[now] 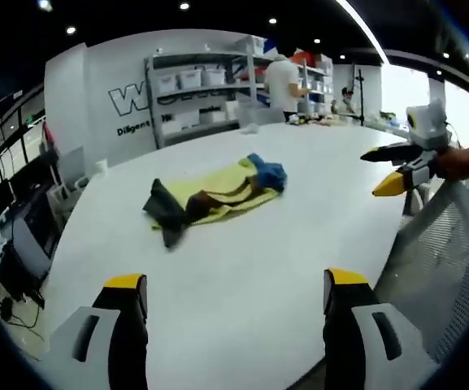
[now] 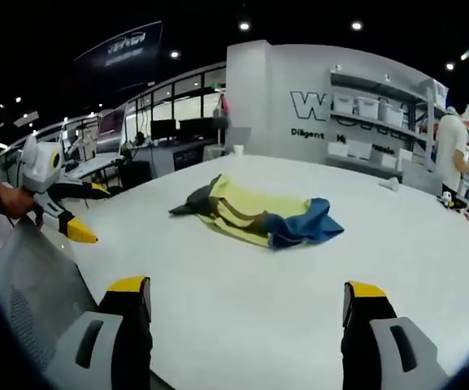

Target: Fold the garment on the visible template until the final outline fits inside the template.

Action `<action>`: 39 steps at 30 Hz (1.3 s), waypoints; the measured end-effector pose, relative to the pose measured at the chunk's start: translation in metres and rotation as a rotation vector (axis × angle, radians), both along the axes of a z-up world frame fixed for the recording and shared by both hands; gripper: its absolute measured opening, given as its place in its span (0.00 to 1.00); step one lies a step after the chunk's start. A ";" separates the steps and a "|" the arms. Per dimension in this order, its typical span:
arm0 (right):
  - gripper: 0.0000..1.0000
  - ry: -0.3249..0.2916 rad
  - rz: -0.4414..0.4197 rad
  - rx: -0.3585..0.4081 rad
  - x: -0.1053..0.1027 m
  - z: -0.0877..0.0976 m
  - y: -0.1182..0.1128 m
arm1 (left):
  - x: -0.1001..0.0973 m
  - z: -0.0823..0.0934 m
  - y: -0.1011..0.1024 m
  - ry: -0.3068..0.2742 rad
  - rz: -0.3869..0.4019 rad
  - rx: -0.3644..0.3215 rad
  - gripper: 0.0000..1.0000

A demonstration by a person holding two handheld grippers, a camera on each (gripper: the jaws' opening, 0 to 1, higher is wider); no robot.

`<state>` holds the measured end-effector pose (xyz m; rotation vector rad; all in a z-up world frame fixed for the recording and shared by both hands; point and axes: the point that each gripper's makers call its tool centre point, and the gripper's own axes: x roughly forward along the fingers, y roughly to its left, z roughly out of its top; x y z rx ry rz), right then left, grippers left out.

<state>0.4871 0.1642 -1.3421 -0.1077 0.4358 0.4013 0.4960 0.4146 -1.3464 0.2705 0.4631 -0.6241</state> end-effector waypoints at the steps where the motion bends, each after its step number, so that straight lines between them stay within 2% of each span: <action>1: 0.97 -0.001 0.004 -0.005 0.002 0.001 -0.001 | 0.003 0.000 -0.002 0.001 -0.009 0.005 0.87; 5: 0.96 -0.009 0.048 -0.012 0.016 0.005 0.002 | 0.013 0.002 -0.008 0.000 -0.050 0.021 0.86; 9: 0.85 -0.002 0.123 -0.059 0.028 0.002 0.006 | 0.028 0.008 -0.007 -0.009 -0.089 0.048 0.82; 14: 0.79 0.004 0.165 -0.101 0.044 -0.002 0.008 | 0.048 0.009 -0.008 0.005 -0.120 0.045 0.82; 21: 0.69 0.011 0.203 -0.128 0.069 -0.004 0.009 | 0.077 0.002 -0.015 0.026 -0.147 0.039 0.74; 24: 0.64 -0.023 0.228 -0.200 0.083 -0.002 0.005 | 0.092 0.001 -0.021 0.030 -0.147 0.039 0.71; 28: 0.58 -0.032 0.252 -0.236 0.098 -0.005 0.007 | 0.111 -0.003 -0.028 0.037 -0.153 0.043 0.67; 34: 0.55 -0.022 0.291 -0.260 0.116 -0.010 0.010 | 0.126 -0.010 -0.036 0.036 -0.178 0.074 0.60; 39: 0.51 -0.006 0.314 -0.259 0.131 -0.016 0.012 | 0.134 -0.025 -0.037 0.064 -0.193 0.100 0.57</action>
